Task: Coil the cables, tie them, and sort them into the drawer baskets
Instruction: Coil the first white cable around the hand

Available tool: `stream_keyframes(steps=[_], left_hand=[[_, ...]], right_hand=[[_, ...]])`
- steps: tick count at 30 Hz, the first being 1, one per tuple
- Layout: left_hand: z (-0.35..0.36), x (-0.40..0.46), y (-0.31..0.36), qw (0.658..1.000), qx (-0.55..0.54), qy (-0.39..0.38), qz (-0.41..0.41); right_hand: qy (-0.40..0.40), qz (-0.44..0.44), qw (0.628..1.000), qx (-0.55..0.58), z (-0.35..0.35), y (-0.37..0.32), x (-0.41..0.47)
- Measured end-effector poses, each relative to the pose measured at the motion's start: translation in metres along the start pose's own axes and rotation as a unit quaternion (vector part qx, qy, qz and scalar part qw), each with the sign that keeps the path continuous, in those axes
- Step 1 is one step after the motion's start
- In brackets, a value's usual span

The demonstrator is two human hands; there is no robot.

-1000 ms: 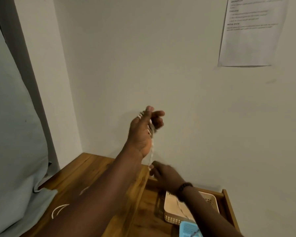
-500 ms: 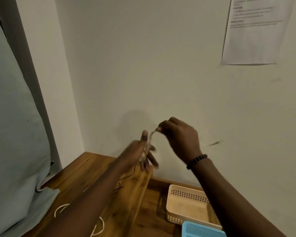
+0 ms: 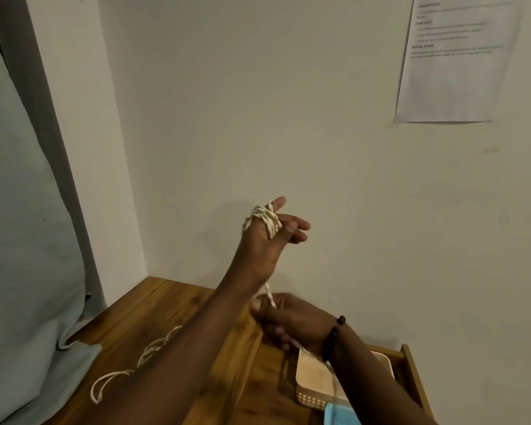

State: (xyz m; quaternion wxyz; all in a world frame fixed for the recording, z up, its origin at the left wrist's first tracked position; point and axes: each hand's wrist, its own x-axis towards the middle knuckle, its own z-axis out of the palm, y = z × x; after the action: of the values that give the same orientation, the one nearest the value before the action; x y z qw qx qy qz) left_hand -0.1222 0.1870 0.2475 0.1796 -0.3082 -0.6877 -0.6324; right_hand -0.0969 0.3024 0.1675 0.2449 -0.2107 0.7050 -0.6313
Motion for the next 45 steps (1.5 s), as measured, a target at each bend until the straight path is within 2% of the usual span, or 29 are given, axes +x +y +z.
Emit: stream_keyframes(steps=[1, 3, 4, 6, 7, 10, 11, 13, 15, 17, 19, 21, 25, 28, 31, 34, 36, 37, 41, 43, 45], left_hand=[[-0.009, 0.003, -0.011, 0.996, 0.085, 0.033, 0.015], [-0.025, 0.001, -0.030, 0.980, 0.193, 0.037, 0.015], [-0.031, -0.005, -0.037, 0.972, 0.234, 0.007, -0.005], [-0.037, -0.019, -0.046, 0.945, 0.320, -0.062, -0.043], [-0.036, -0.025, -0.046, 0.938, 0.329, -0.086, -0.070], [-0.022, -0.036, -0.030, 0.959, 0.205, -0.135, -0.140], [-0.018, -0.036, -0.024, 0.960, 0.183, -0.155, -0.142], [-0.015, -0.036, -0.010, 0.963, 0.108, -0.196, -0.147], [-0.015, -0.034, 0.002, 0.965, 0.009, -0.210, -0.155], [-0.012, -0.031, 0.009, 0.967, -0.085, -0.194, -0.144], [-0.007, -0.028, 0.011, 0.963, -0.164, -0.172, -0.130], [-0.005, -0.027, 0.011, 0.951, -0.233, -0.154, -0.132], [0.001, -0.032, 0.008, 0.932, -0.313, -0.105, -0.147], [0.003, -0.035, 0.011, 0.911, -0.375, -0.088, -0.149], [0.004, -0.041, 0.018, 0.871, -0.445, -0.124, -0.169], [0.001, -0.040, 0.026, 0.834, -0.494, -0.173, -0.176], [-0.002, -0.035, 0.030, 0.822, -0.503, -0.206, -0.168], [-0.004, -0.033, 0.030, 0.828, -0.495, -0.204, -0.169], [-0.010, -0.030, 0.024, 0.888, -0.390, -0.125, -0.208], [-0.015, -0.029, 0.018, 0.912, -0.324, -0.119, -0.224], [-0.015, -0.029, 0.013, 0.945, -0.203, -0.113, -0.232]], right_hand=[[-0.023, 0.028, 0.994, -0.102, 0.000, -0.002, -0.003], [-0.001, 0.063, 0.948, -0.314, -0.005, -0.012, -0.006], [0.039, 0.048, 0.920, -0.386, -0.009, -0.019, -0.007], [0.120, -0.028, 0.894, -0.430, -0.020, -0.039, -0.011], [0.152, -0.068, 0.885, -0.436, -0.027, -0.049, -0.014], [0.244, -0.139, 0.825, -0.490, -0.050, -0.069, -0.016], [0.269, -0.150, 0.826, -0.471, -0.057, -0.070, -0.015], [0.273, -0.184, 0.868, -0.371, -0.063, -0.071, -0.015], [0.223, -0.229, 0.920, -0.227, -0.059, -0.068, -0.019], [0.152, -0.243, 0.950, -0.123, -0.049, -0.064, -0.020], [0.095, -0.227, 0.967, -0.063, -0.040, -0.056, -0.016], [0.088, -0.218, 0.972, -0.019, -0.034, -0.054, -0.015], [0.113, -0.194, 0.974, -0.039, -0.027, -0.055, -0.015], [0.091, -0.204, 0.973, -0.064, -0.027, -0.060, -0.021], [0.065, -0.231, 0.967, -0.087, -0.036, -0.067, -0.029], [0.093, -0.269, 0.945, -0.159, -0.038, -0.075, -0.031], [0.118, -0.281, 0.938, -0.166, -0.034, -0.078, -0.029], [0.136, -0.283, 0.935, -0.164, -0.032, -0.079, -0.027], [0.179, -0.251, 0.934, -0.179, -0.035, -0.081, -0.029], [0.175, -0.219, 0.932, -0.230, -0.037, -0.082, -0.033], [0.189, -0.178, 0.912, -0.317, -0.040, -0.084, -0.032]])
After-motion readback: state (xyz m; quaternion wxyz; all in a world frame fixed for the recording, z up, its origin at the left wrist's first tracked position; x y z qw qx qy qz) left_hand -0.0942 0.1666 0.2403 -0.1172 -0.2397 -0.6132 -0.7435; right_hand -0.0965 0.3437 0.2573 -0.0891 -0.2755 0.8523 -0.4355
